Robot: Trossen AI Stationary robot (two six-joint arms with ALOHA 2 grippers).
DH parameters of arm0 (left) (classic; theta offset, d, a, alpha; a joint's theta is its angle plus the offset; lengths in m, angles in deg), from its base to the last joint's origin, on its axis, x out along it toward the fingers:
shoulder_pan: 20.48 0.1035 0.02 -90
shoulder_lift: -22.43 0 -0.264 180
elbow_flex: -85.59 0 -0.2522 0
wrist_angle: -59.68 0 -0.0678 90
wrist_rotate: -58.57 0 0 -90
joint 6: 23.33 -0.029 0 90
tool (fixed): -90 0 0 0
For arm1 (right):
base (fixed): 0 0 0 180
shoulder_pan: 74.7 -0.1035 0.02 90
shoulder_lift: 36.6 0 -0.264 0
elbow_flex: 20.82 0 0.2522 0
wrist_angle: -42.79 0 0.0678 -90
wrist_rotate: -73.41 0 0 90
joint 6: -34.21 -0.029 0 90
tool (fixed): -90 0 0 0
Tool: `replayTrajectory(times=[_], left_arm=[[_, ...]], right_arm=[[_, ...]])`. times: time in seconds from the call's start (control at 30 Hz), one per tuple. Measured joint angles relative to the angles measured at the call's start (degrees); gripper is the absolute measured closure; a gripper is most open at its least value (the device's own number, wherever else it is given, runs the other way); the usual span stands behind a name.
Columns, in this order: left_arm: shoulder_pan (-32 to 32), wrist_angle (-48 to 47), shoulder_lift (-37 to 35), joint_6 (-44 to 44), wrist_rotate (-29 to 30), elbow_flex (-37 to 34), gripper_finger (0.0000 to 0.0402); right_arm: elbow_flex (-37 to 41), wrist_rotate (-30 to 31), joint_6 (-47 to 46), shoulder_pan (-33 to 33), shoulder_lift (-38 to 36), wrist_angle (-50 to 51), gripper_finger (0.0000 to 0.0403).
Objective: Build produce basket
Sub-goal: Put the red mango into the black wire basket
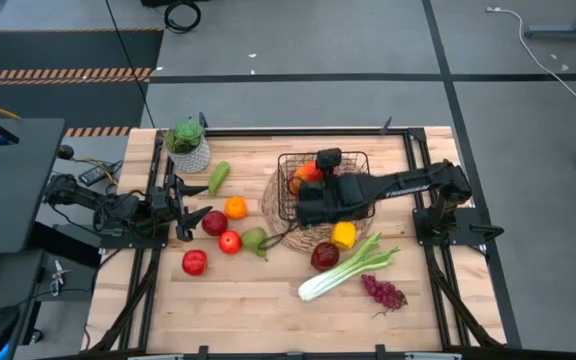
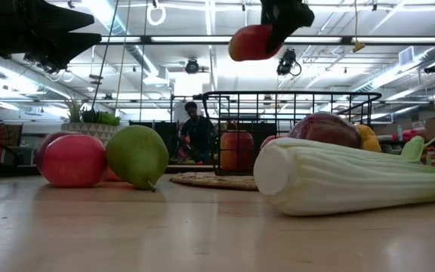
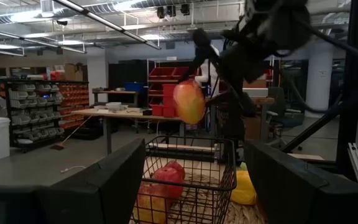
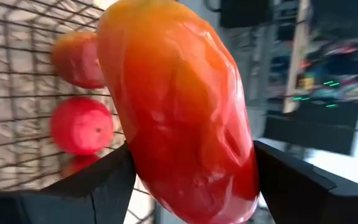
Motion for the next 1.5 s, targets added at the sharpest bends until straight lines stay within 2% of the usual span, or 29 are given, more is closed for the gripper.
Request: replayTrajectory(times=[0.33,0.57,0.73,1.03,1.1,1.2,1.33,1.5], left_arm=[[0.02,0.01,-0.01,0.0,0.0,0.01,0.012],[0.01,0.0,-0.02,0.0,0.0,0.0,0.012],[0.0,0.0,0.0,0.0,-0.02,0.02,0.012],[0.02,0.01,-0.01,0.02,-0.01,0.02,0.012],[0.02,0.0,-0.02,0.0,-0.02,0.02,0.012],[0.0,0.0,-0.02,0.02,-0.01,0.01,0.012],[0.01,0.0,-0.01,0.0,0.0,0.02,0.012],[0.01,0.0,0.0,0.02,0.0,0.02,0.012]], right_arm=[[10.83,21.12,3.92,-9.81,-2.55,1.06,0.0098],[20.62,34.79,1.77,-12.81,-3.39,1.1,0.0098],[24.45,34.94,0.58,-13.06,-3.39,0.54,0.0098],[24.48,34.87,-2.74,-12.79,-3.52,0.39,0.0098],[23.97,31.06,-4.38,-12.0,-3.9,0.28,0.0099],[21.72,21.16,-7.22,-9.14,-5.03,-0.06,0.01],[18.31,11.26,-9.93,-4.16,-7.13,-1.41,0.0098],[16.15,-8.04,-12.25,3.84,-11.19,-8.6,0.0092]])
